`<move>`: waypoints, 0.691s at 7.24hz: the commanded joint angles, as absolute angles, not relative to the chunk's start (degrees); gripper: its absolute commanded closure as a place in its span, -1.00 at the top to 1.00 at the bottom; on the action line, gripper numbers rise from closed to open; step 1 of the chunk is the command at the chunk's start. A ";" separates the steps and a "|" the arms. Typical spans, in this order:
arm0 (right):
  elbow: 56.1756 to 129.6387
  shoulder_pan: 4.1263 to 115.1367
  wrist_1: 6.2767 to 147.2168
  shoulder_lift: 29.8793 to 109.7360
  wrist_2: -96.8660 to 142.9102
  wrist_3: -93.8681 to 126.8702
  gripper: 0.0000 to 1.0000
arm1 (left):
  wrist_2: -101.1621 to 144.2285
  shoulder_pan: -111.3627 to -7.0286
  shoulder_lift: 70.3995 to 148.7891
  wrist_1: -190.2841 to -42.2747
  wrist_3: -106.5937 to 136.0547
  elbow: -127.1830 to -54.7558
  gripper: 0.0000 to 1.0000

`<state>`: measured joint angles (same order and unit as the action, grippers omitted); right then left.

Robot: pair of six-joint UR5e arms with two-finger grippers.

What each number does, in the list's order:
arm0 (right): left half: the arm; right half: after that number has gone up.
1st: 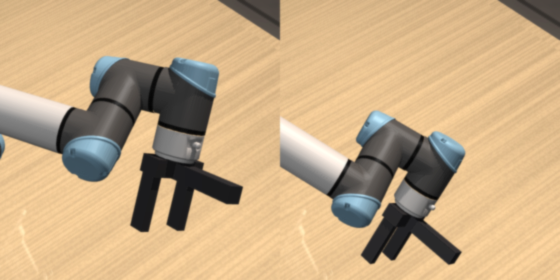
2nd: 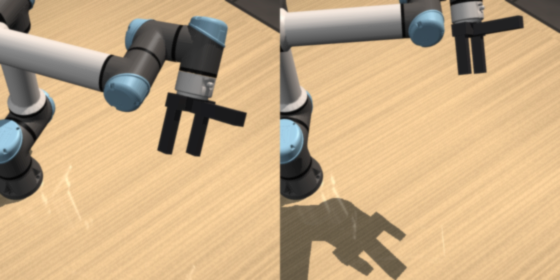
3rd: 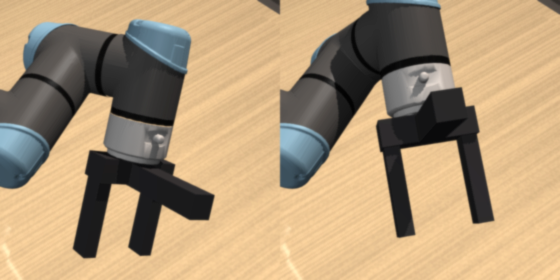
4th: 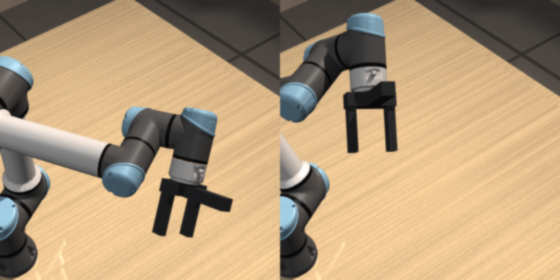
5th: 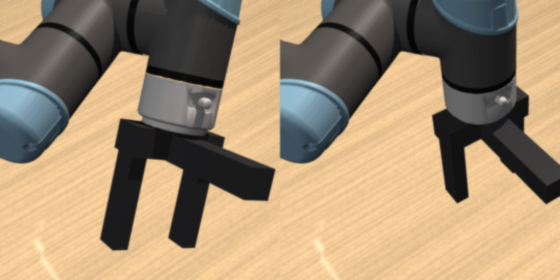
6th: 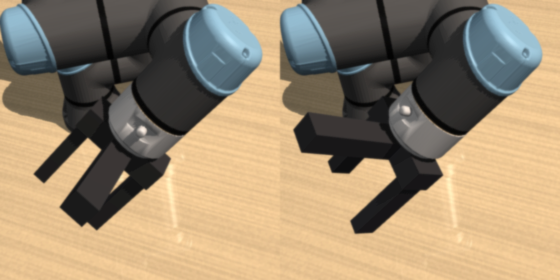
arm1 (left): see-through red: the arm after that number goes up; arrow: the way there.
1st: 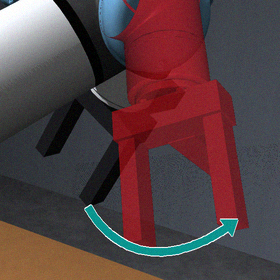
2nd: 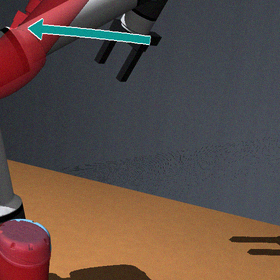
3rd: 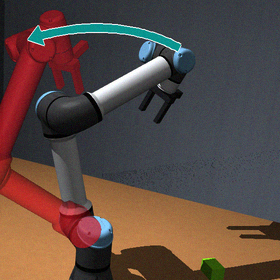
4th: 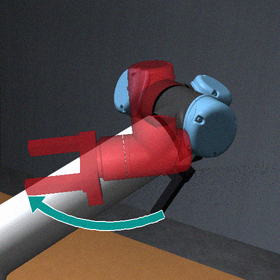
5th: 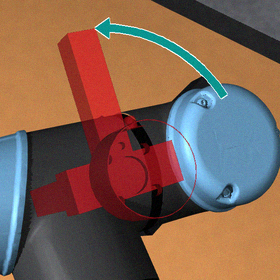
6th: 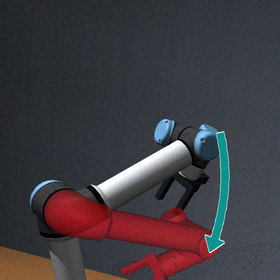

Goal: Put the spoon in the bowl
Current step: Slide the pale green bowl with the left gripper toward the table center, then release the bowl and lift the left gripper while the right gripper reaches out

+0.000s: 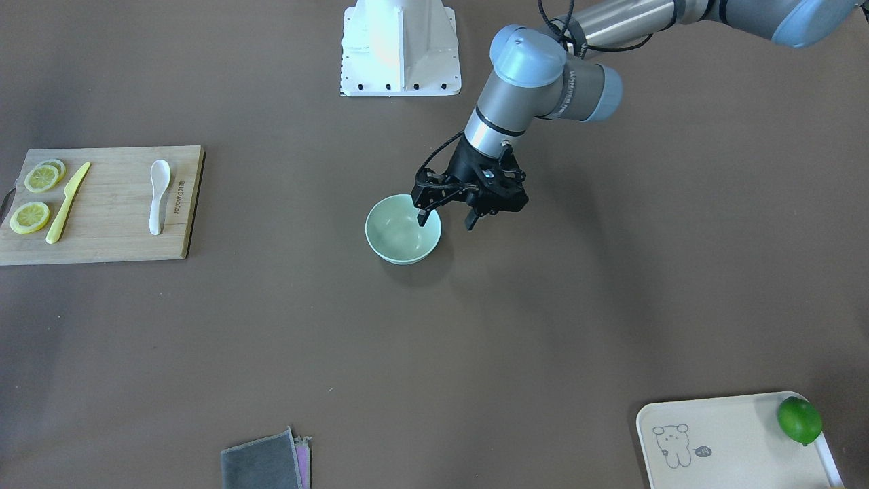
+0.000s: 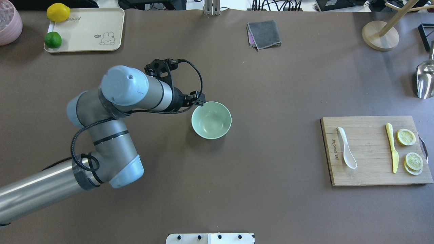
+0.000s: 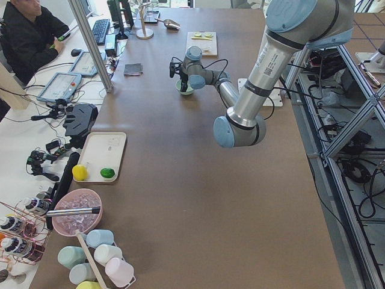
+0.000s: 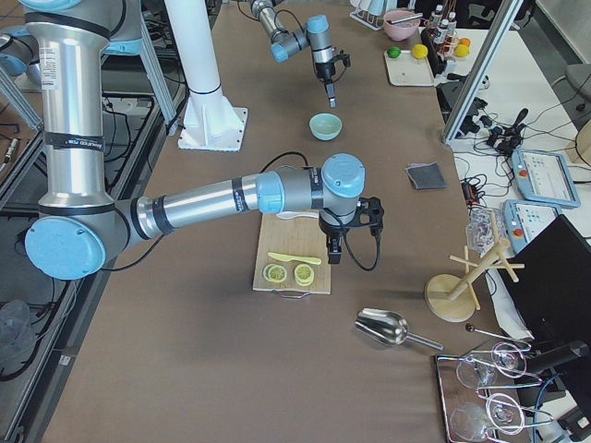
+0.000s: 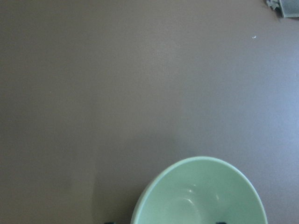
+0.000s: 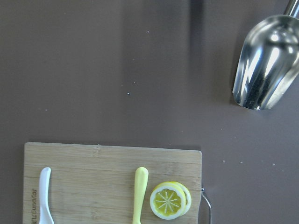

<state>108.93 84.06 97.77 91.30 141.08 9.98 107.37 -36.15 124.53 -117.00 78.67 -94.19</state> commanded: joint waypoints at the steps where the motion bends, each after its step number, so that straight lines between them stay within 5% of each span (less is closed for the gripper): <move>1: 115.99 76.94 97.65 91.23 140.80 22.54 1.00 | 118.36 -46.98 119.12 -114.88 70.18 -98.60 0.96; 5: 115.06 58.33 82.94 91.67 127.94 40.45 1.00 | 121.38 -50.71 115.14 -114.87 66.45 -99.93 0.96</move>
<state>116.02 64.85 88.74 91.76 133.69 32.77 121.19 -50.40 115.55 -114.89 66.77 -99.88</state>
